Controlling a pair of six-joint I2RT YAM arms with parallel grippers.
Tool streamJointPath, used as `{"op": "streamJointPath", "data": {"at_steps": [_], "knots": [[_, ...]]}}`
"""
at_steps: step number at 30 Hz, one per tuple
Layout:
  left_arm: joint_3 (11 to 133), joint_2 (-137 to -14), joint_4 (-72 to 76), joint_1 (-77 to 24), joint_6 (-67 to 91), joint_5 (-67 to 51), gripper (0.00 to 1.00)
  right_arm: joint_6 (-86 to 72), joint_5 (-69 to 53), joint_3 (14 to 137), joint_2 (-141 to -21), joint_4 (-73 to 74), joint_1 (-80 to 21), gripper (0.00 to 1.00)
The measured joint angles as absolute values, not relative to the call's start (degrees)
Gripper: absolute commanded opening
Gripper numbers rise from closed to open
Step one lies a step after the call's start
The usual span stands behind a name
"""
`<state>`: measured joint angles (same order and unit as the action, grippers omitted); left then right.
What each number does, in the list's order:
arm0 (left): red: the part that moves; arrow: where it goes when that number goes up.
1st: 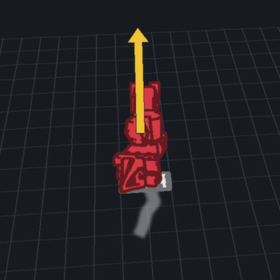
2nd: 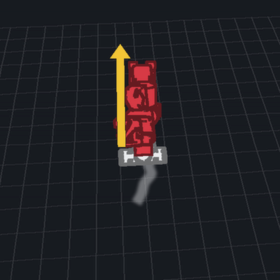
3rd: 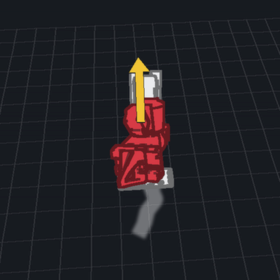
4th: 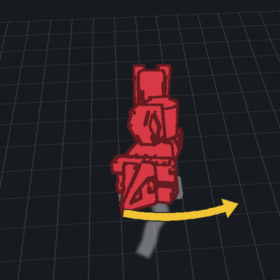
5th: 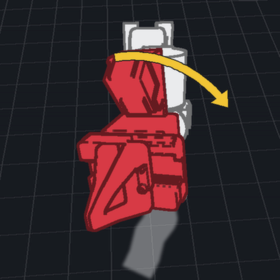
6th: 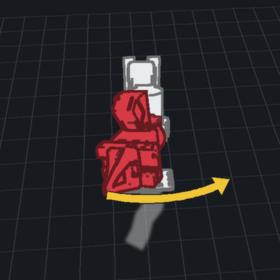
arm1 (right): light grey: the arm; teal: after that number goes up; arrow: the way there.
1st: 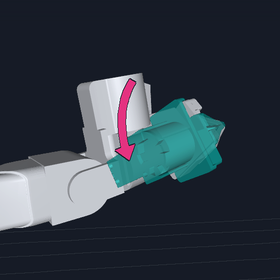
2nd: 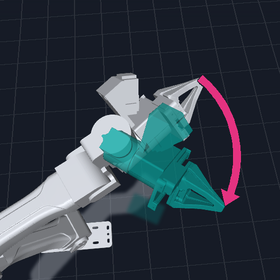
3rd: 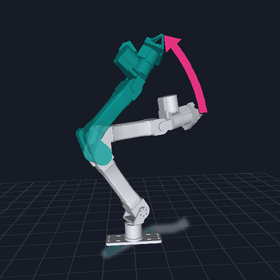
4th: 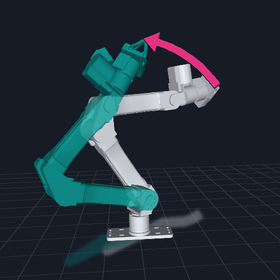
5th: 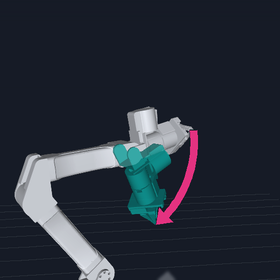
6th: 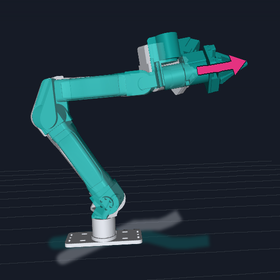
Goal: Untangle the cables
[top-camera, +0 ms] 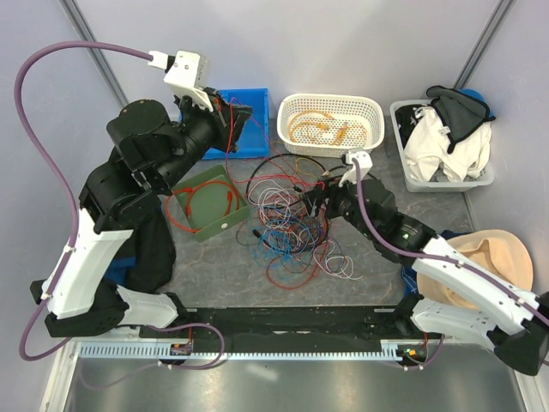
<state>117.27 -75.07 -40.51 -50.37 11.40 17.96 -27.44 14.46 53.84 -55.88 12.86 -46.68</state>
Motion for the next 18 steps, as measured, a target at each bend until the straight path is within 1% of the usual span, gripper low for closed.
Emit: {"op": "streamJointPath", "data": {"at_steps": [4, 13, 15, 16, 17, 18], "knots": [[117.27, -75.13, -40.88, -50.37, 11.4, 17.91, 0.02, -24.88, 14.46, 52.84, -59.99, 7.16, -47.07, 0.78], [116.57, -75.11, -41.08, -50.37, 11.4, 17.67, 0.02, -17.89, 20.03, 50.5, -68.01, -11.27, -47.4, 0.75], [116.16, -75.05, -41.08, -50.37, 11.4, 17.69, 0.02, -16.99, 20.67, 51.07, -71.22, -13.43, -47.42, 0.69], [115.96, -75.0, -41.1, -50.37, 11.38, 17.69, 0.02, -16.45, 20.86, 51.4, -72.73, -14.06, -47.42, 0.64], [115.77, -74.94, -41.12, -50.37, 11.4, 17.69, 0.02, -16.08, 21.04, 51.79, -74.35, -14.66, -47.42, 0.41], [115.52, -74.85, -41.08, -50.37, 11.38, 17.72, 0.02, -15.7, 21.12, 52.12, -75.37, -14.98, -47.4, 0.3]]}}
